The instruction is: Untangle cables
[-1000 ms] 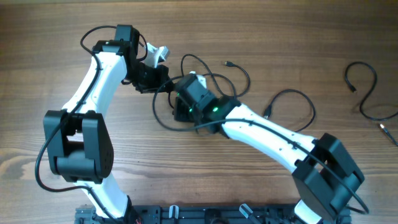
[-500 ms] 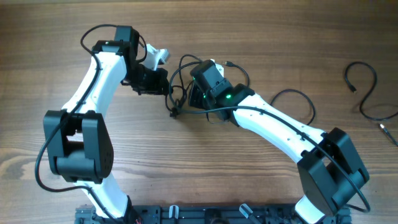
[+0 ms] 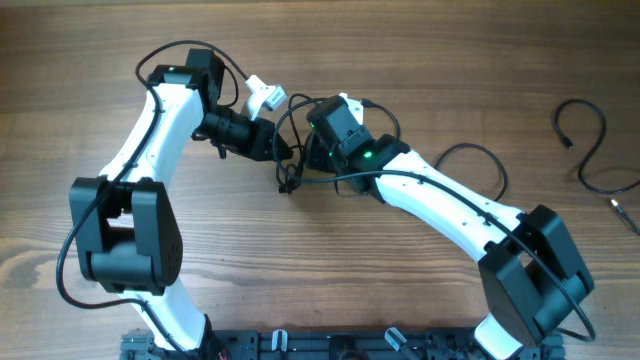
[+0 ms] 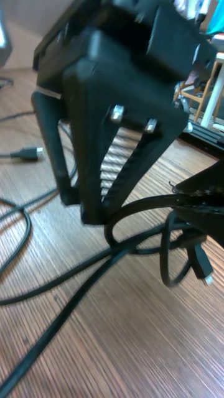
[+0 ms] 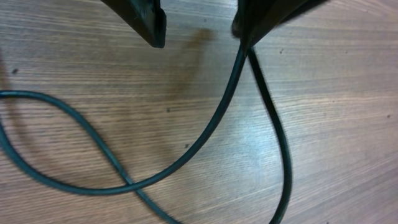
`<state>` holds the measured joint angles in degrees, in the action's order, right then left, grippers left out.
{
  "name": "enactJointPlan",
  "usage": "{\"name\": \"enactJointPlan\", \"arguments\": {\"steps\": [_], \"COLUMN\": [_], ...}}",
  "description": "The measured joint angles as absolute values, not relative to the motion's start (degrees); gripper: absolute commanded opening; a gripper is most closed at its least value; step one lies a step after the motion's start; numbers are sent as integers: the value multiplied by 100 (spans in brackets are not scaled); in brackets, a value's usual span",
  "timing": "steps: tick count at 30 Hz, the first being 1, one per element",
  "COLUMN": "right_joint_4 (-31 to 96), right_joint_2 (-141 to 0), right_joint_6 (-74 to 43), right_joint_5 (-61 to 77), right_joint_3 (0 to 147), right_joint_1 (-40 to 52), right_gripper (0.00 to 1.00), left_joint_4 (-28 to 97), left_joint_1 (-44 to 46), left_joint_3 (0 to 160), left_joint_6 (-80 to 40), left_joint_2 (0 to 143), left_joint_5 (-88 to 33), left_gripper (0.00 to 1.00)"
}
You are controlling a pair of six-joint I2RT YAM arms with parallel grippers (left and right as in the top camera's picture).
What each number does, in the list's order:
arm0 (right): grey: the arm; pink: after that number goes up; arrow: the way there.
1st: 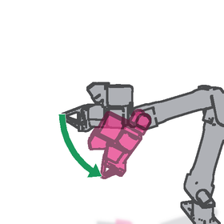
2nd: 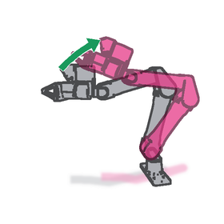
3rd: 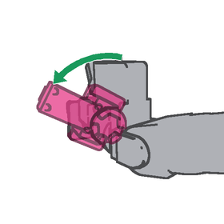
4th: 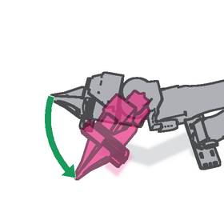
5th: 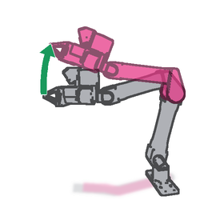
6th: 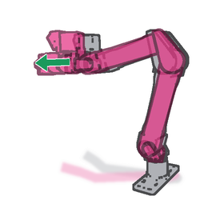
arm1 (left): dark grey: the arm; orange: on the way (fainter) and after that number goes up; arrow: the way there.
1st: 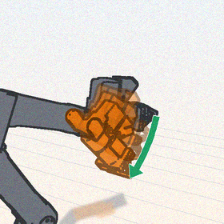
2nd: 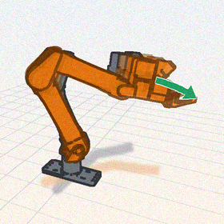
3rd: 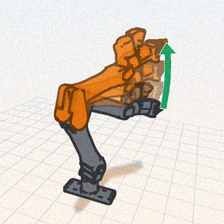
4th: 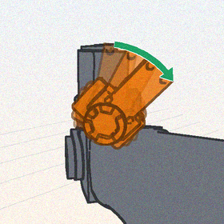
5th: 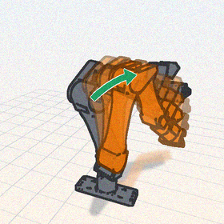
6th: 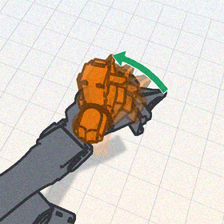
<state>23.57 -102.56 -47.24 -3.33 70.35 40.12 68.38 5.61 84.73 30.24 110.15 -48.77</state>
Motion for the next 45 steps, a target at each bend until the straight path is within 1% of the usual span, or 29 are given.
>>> {"name": "enactJointPlan", "arguments": {"steps": [3,6,8,12,19,20,21,23,24,28,31,36,42,45], "right_joint_4": [2355,2355,2351,2187,2137,2139,2139,2132,2084,1723,1603,1540,1214,1013], "right_joint_2": [-10278,-10355,-10433,-10523,-10523,-10523,-10523,-10523,-10523,-10523,-10530,-10545,-10545,-10545], "right_joint_6": [-4724,-4720,-4700,-4386,-3721,-3675,-3647,-3535,-3426,-2842,-2635,-2438,-2281,-2239], "right_joint_5": [-362,-259,-84,401,650,661,685,862,1039,2056,2314,2016,1361,1282], "right_joint_3": [7035,7035,7035,7032,7032,7032,7032,7032,7030,7011,6987,6984,6973,6971], "right_joint_1": [3994,3986,3986,3968,3924,3905,3885,3802,3752,3529,3457,3487,3625,3634], "right_gripper": [42,47,49,49,49,52,58,66,67,68,67,67,67,61], "left_joint_4": [6879,6882,6875,6864,6792,6788,6785,6766,6746,6746,6794,6788,6705,6718], "left_joint_1": [561,561,561,554,523,523,523,526,523,482,447,443,386,309], "left_joint_3": [8473,8473,8473,8473,8473,8473,8473,8473,8473,8490,8493,8495,8523,8549], "left_joint_6": [3162,3225,3236,3238,3253,3253,3256,3256,3256,3258,3258,3240,2810,2687], "left_joint_2": [11015,11015,11015,11015,11015,11015,11015,11015,11015,11015,11013,11013,11013,11013], "left_joint_5": [-5074,-5144,-5186,-5203,-5159,-5151,-5151,-5151,-5146,-5107,-5113,-5113,-5234,-5380], "left_gripper": [4,4,4,4,4,4,4,4,4,4,4,4,4,4]}}
